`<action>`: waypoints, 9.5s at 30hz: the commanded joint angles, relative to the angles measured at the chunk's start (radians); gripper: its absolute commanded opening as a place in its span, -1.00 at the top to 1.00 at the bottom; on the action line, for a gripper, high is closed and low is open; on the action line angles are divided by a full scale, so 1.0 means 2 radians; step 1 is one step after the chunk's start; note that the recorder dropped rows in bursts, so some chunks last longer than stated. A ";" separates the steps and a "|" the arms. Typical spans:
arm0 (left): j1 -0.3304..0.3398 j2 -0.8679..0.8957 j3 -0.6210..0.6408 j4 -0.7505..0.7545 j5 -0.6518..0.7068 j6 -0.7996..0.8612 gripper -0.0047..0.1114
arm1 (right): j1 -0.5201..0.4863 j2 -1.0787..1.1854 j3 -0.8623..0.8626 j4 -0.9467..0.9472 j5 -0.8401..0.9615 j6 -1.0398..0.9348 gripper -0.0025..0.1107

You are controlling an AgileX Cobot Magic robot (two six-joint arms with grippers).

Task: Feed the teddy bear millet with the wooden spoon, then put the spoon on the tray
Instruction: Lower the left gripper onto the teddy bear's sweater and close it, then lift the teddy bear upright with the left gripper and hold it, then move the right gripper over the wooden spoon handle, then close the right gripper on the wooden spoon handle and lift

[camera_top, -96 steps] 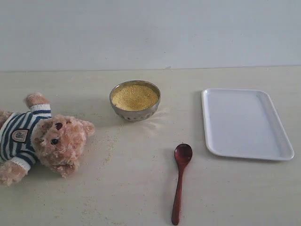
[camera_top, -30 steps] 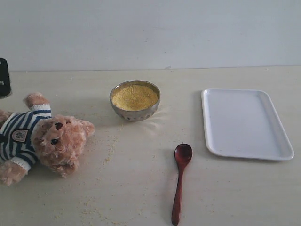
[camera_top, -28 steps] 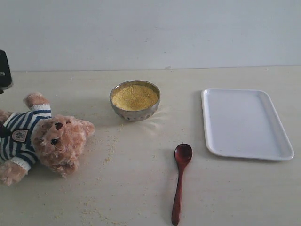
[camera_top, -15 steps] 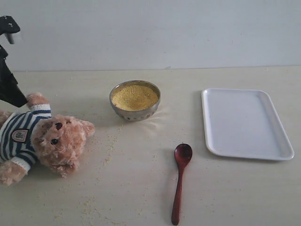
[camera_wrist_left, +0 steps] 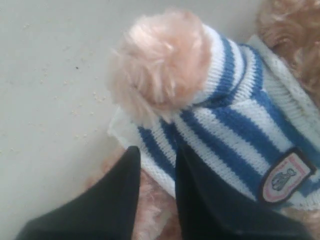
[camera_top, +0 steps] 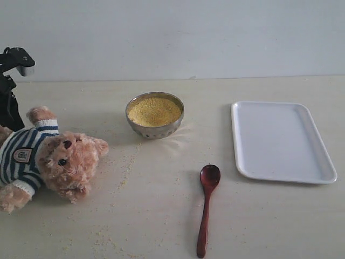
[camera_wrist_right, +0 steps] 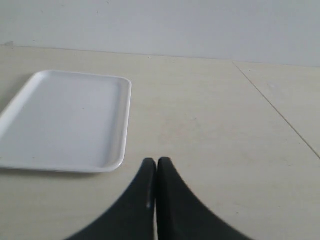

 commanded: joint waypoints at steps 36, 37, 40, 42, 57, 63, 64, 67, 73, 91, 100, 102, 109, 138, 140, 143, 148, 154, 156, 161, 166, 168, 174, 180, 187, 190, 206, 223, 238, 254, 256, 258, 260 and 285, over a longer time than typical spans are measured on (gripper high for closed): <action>0.000 0.080 -0.004 0.022 0.040 0.145 -0.96 | 0.001 -0.002 0.000 0.001 -0.004 -0.003 0.93; 0.000 0.086 -0.004 0.020 0.040 0.145 -0.96 | 0.001 -0.002 0.000 0.001 -0.004 -0.003 0.93; 0.000 0.097 -0.004 0.004 0.040 0.138 -0.96 | 0.001 -0.002 0.000 0.001 -0.004 -0.003 0.93; 0.000 0.100 -0.004 -0.004 0.040 0.127 -0.93 | 0.001 -0.002 0.000 0.001 -0.004 -0.003 0.93; 0.000 0.096 -0.004 -0.007 0.084 -0.026 0.83 | 0.001 -0.002 0.000 0.001 -0.004 -0.003 0.93; 0.000 0.077 -0.004 -0.117 0.091 -0.139 0.83 | 0.001 -0.002 0.000 0.001 -0.004 -0.003 0.93; 0.000 0.071 -0.004 -0.135 0.091 -0.157 0.83 | 0.001 -0.002 0.000 0.001 -0.004 -0.003 0.93; 0.000 0.048 -0.001 -0.189 0.091 -0.190 0.83 | 0.001 -0.002 0.000 0.001 -0.004 -0.003 0.93; 0.000 -0.054 0.054 -0.308 0.072 -0.272 0.83 | 0.001 -0.002 0.000 0.001 -0.004 -0.003 0.93; 0.000 -0.357 0.456 -0.516 -0.260 -0.217 0.83 | 0.001 -0.002 0.000 0.001 -0.004 -0.003 0.93; 0.000 -0.417 0.489 -0.604 -0.279 -0.103 0.83 | 0.001 -0.002 0.000 0.001 -0.004 -0.003 0.93; 0.000 -0.417 0.489 -0.609 -0.265 -0.103 0.83 | 0.001 -0.002 0.000 0.001 -0.004 -0.003 0.93; 0.000 -0.417 0.490 -0.671 -0.258 -0.076 0.83 | 0.001 -0.002 0.000 0.001 -0.004 -0.003 0.93; 0.000 -0.393 0.505 -0.820 -0.247 0.107 0.83 | 0.001 -0.002 0.000 0.440 -0.383 0.076 0.93; 0.000 -0.393 0.505 -0.820 -0.247 0.107 0.83 | 0.001 -0.002 0.000 0.457 -0.440 0.146 0.93; 0.000 -0.393 0.505 -0.820 -0.250 0.107 0.83 | 0.001 -0.002 -0.047 0.363 -0.408 0.296 0.93; 0.000 -0.393 0.505 -0.820 -0.254 0.107 0.83 | 0.001 0.074 -0.179 -0.109 -0.414 0.531 0.93; 0.000 -0.393 0.505 -0.820 -0.254 0.112 0.83 | 0.001 0.328 -0.322 -0.481 -0.380 0.566 0.93; 0.000 -0.393 0.505 -0.820 -0.255 0.136 0.83 | 0.001 0.435 -0.349 -0.480 -0.189 0.621 0.93; 0.000 -0.393 0.505 -0.820 -0.259 0.167 0.83 | 0.012 0.545 -0.359 -0.375 0.032 0.566 0.93; 0.000 -0.393 0.505 -0.820 -0.260 0.167 0.83 | 0.177 0.533 -0.318 -0.272 0.014 0.477 0.93; 0.000 -0.393 0.505 -0.820 -0.260 0.167 0.83 | 0.266 0.545 -0.280 -0.281 -0.033 0.549 0.94; 0.000 -0.393 0.505 -0.820 -0.263 0.178 0.83 | 0.389 0.621 -0.266 -0.450 -0.018 0.782 0.94; 0.000 -0.393 0.505 -0.820 -0.263 0.185 0.83 | 0.479 0.697 -0.277 -0.557 0.009 0.912 0.94; 0.000 -0.393 0.505 -0.820 -0.263 0.191 0.83 | 0.501 0.747 -0.282 -0.618 -0.010 0.981 0.93; 0.000 -0.393 0.505 -0.820 -0.263 0.190 0.83 | 0.501 0.754 -0.285 -0.664 -0.059 0.994 0.93; 0.000 -0.393 0.505 -0.820 -0.261 0.190 0.83 | 0.501 0.767 -0.299 -0.667 -0.089 0.956 -0.14; 0.000 -0.393 0.505 -0.820 -0.259 0.190 0.83 | 0.533 0.804 -0.299 -0.765 0.007 1.004 0.10; 0.000 -0.393 0.505 -0.820 -0.259 0.197 0.83 | 0.634 0.828 -0.300 -0.715 0.147 1.088 0.10; 0.000 -0.393 0.505 -0.820 -0.259 0.209 0.83 | 0.675 0.893 -0.310 -0.689 0.119 1.088 0.10; 0.000 -0.393 0.505 -0.820 -0.259 0.209 0.83 | 0.675 0.893 -0.310 -0.689 0.121 1.088 0.10; 0.000 -0.393 0.505 -0.820 -0.259 0.209 0.83 | 0.671 0.893 -0.310 -0.678 0.131 1.088 0.10; 0.000 -0.393 0.505 -0.820 -0.255 0.209 0.83 | 0.661 0.893 -0.310 -0.668 0.141 1.088 0.10; 0.000 -0.393 0.505 -0.820 -0.228 0.209 0.83 | 0.611 0.893 -0.310 -0.679 0.051 1.088 0.71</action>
